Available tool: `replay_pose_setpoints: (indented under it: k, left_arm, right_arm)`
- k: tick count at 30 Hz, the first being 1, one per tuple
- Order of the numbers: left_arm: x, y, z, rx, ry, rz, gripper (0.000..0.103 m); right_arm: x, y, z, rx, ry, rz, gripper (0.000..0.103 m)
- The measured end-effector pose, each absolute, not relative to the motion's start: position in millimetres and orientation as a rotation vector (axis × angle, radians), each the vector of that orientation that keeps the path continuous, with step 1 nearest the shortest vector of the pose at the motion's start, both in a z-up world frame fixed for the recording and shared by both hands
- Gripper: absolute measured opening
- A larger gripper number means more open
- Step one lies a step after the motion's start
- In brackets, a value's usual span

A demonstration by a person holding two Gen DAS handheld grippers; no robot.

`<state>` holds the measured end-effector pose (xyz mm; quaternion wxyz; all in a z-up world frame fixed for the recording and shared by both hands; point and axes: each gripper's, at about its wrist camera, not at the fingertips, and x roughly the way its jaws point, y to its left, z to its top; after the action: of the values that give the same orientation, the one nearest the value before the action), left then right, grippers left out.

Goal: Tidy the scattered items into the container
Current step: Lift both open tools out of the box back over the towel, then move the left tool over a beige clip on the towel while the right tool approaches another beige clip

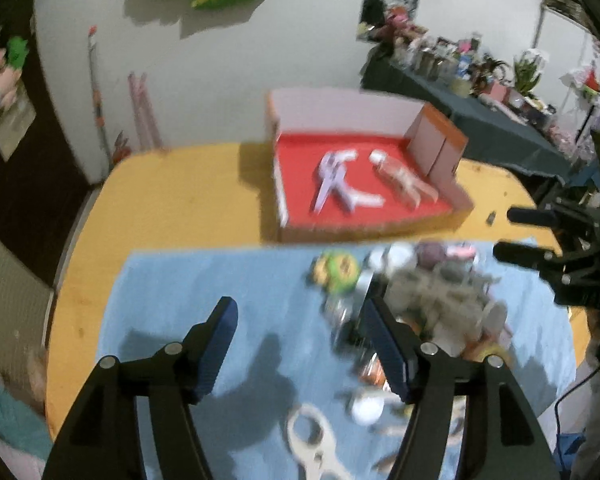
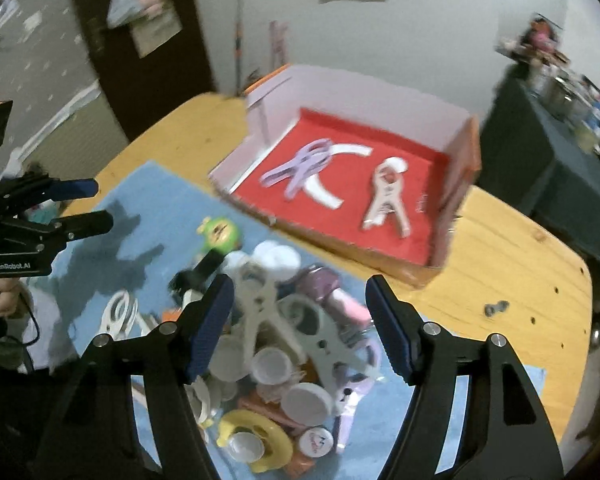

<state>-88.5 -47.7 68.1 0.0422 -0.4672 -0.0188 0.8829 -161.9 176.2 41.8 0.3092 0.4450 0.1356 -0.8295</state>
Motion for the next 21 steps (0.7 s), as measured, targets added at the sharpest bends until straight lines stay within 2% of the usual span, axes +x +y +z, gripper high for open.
replay_pose_setpoints:
  k: [9,21]
  left_arm:
    - [-43,-50,22,-1.599,-0.125,2.689,0.068]
    - [-17,-30,-18,-1.744,-0.115,2.655,0.068]
  right_arm:
    - [-169,137,20,1.157,0.469,-2.0,0.068]
    - [-164,121,1,1.133,0.638,-1.832,0.068]
